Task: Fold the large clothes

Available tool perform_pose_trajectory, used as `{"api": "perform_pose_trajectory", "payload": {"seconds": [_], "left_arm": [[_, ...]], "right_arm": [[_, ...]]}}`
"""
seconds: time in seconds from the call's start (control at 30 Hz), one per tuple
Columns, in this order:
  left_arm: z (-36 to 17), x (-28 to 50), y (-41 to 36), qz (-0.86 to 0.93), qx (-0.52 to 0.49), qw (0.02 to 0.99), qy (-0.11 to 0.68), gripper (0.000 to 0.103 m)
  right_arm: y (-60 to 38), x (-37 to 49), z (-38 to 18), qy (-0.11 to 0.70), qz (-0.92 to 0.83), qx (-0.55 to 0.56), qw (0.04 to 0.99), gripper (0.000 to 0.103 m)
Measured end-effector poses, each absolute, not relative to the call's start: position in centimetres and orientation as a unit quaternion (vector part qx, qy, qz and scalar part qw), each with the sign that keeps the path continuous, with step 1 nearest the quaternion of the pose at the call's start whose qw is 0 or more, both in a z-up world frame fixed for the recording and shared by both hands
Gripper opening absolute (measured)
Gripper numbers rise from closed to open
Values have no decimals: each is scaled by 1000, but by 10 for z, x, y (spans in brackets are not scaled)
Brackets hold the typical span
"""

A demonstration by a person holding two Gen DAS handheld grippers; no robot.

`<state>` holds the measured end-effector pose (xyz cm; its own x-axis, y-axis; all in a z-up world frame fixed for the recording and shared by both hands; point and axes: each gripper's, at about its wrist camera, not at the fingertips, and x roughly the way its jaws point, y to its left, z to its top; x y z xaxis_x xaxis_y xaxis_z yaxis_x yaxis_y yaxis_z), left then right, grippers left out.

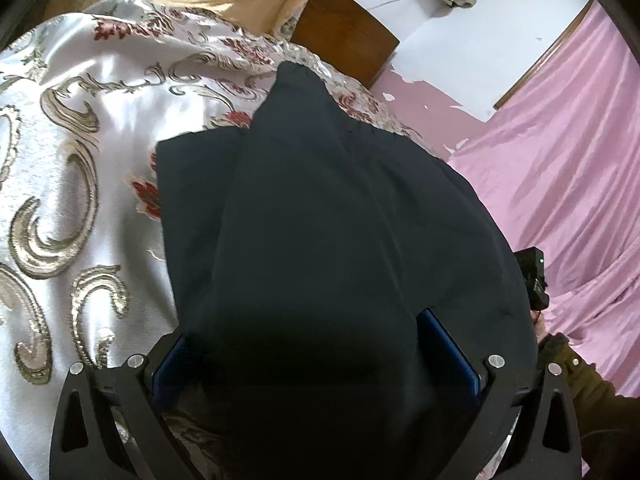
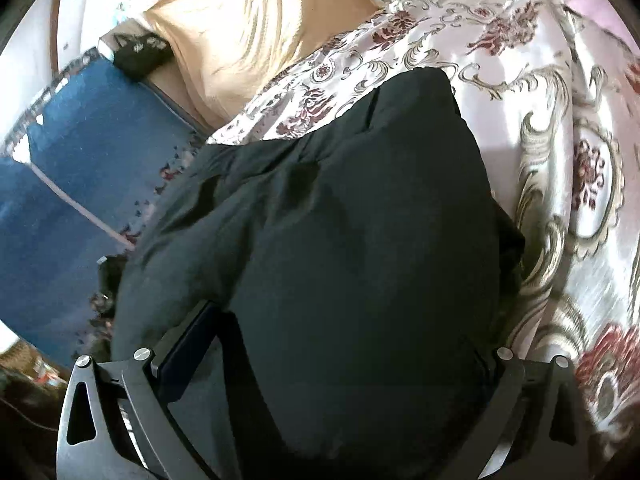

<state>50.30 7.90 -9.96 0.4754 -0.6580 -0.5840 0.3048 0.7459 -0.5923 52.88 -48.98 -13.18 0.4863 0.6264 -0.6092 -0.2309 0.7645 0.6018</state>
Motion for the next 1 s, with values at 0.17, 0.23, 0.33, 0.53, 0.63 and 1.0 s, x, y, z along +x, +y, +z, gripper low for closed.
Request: {"api": "perform_pose_trajectory", "payload": {"seconds": [0.17, 0.23, 0.33, 0.53, 0.63, 1.0], "left_arm": [[-94, 508, 69, -275, -203, 820, 459, 103], [-91, 507, 64, -263, -191, 824, 464, 98], [-82, 502, 56, -234, -170, 835, 468, 83], [-59, 495, 43, -180, -135, 856, 465, 50], [-46, 489, 38, -167, -114, 867, 455, 36], [9, 461, 25, -146, -61, 890, 427, 19]], "right_arm": [[-488, 528, -134, 455, 227, 234, 829, 102], [-482, 529, -131, 469, 200, 221, 831, 102], [-471, 528, -125, 478, 168, 199, 839, 93], [-463, 517, -110, 463, 122, 201, 855, 53], [-467, 512, -102, 456, 106, 212, 858, 39], [-466, 485, -39, 417, 102, 199, 881, 13]]}}
